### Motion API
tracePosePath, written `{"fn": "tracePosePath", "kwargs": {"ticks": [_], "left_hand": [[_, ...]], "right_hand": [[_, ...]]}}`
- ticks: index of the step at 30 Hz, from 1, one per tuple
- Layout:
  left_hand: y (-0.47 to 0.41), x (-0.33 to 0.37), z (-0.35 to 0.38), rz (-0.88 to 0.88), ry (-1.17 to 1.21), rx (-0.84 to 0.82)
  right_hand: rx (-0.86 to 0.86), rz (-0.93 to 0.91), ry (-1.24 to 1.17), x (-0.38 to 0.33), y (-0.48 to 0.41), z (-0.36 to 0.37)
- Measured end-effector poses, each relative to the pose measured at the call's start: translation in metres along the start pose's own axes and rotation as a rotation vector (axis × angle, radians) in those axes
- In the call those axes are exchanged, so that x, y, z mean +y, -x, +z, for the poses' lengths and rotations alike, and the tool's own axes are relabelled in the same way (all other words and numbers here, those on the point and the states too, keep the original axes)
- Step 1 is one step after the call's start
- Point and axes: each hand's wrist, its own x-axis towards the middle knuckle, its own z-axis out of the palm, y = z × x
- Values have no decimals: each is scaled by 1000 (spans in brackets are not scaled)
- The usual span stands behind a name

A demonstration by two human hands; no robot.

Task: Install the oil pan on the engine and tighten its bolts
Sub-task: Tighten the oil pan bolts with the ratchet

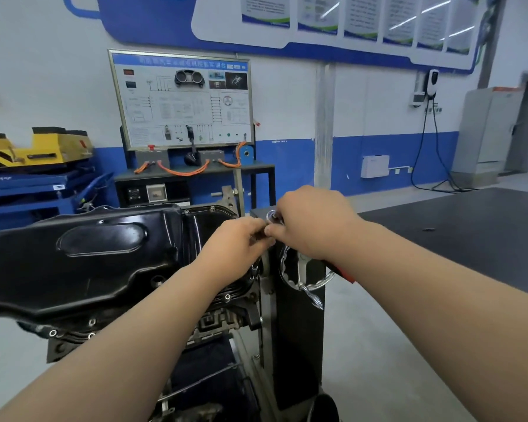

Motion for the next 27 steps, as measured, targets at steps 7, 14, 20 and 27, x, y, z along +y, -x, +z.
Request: {"fn": "tracePosePath", "kwargs": {"ticks": [7, 14, 20, 27], "left_hand": [[4, -4, 8, 2, 3, -9], [3, -3, 7, 22, 18, 0], [6, -4, 7, 10, 33, -17], [6, -5, 5, 107, -60, -43]], "right_hand": [[-10, 7, -16, -1, 6, 10], [-2, -3, -10, 0, 6, 9], [1, 19, -25, -2, 7, 13], [10, 53, -32, -4, 12, 12]]}}
